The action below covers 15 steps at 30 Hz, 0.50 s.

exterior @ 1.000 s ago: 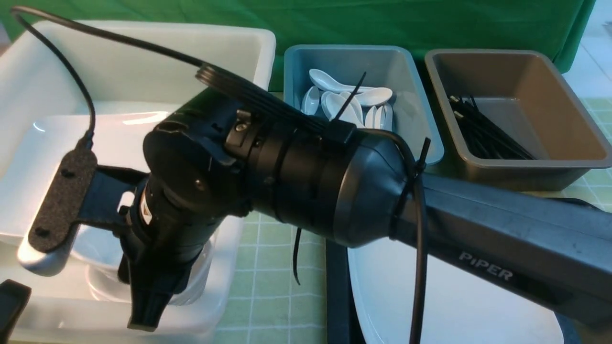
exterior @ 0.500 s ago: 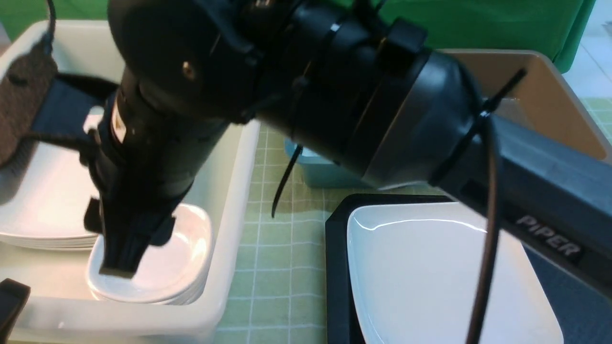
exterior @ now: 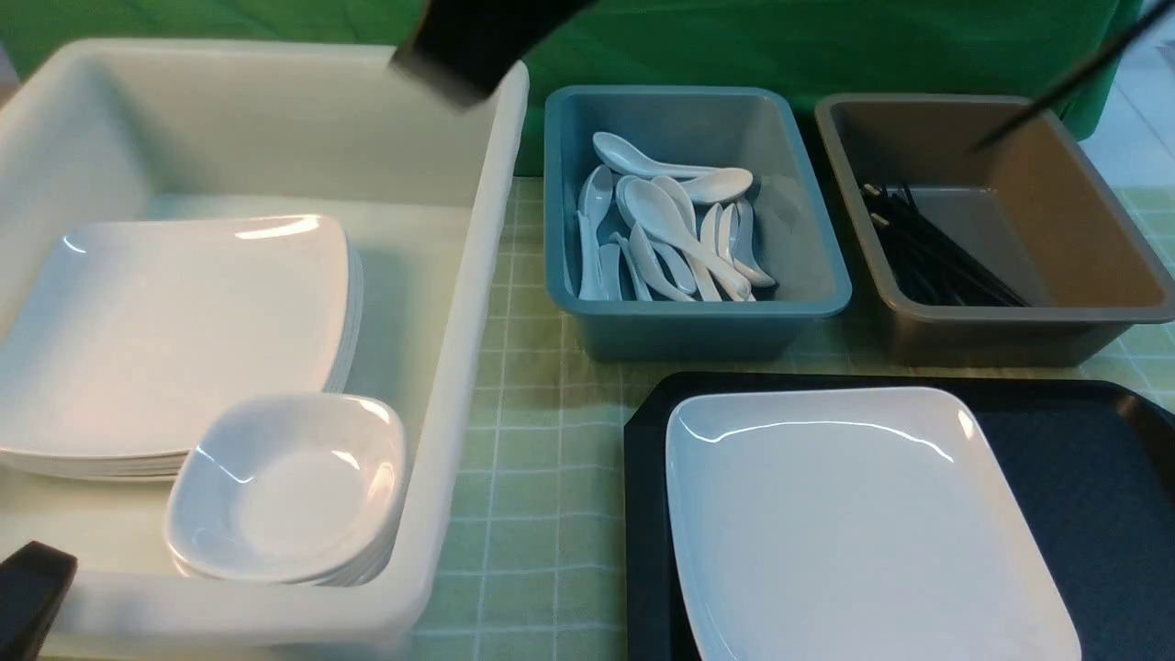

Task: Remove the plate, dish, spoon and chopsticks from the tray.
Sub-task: Use the left arm to grab a plate from the dinner plate

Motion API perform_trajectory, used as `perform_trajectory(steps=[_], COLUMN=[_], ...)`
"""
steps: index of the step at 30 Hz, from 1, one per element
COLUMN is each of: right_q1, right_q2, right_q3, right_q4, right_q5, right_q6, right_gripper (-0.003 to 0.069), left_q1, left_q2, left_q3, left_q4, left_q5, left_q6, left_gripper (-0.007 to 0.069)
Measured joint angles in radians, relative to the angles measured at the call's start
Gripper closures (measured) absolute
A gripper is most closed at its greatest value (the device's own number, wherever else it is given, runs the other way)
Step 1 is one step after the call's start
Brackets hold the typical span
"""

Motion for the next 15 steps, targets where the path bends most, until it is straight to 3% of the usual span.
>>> perform_trajectory(steps=[5, 9, 11, 15], right_q1=[-0.002, -0.002, -0.002, -0.002], right_q2=[-0.239, -0.4, -0.508, -0.636], right_q3=[0.146, 0.317, 0.441, 0.596], right_q4=[-0.003, -0.005, -0.005, -0.005], right_q5=[0.0, 0.001, 0.003, 0.003], right_q6=[0.07, 0.123, 0.163, 0.203], right_gripper=[0.0659, 0.0658, 0.0655, 0.065], left_q1=[0.0, 0.0, 0.0, 0.0], left_q2=[0.0, 0.01, 0.072, 0.22], left_q3=[-0.063, -0.172, -0.286, -0.436], left_q4=[0.001, 0.005, 0.008, 0.009], left_q5=[0.076, 0.145, 0.23, 0.411], left_q6=[0.014, 0.081, 0.143, 0.224], left_gripper=[0.0498, 0.0569, 0.062, 0.0637])
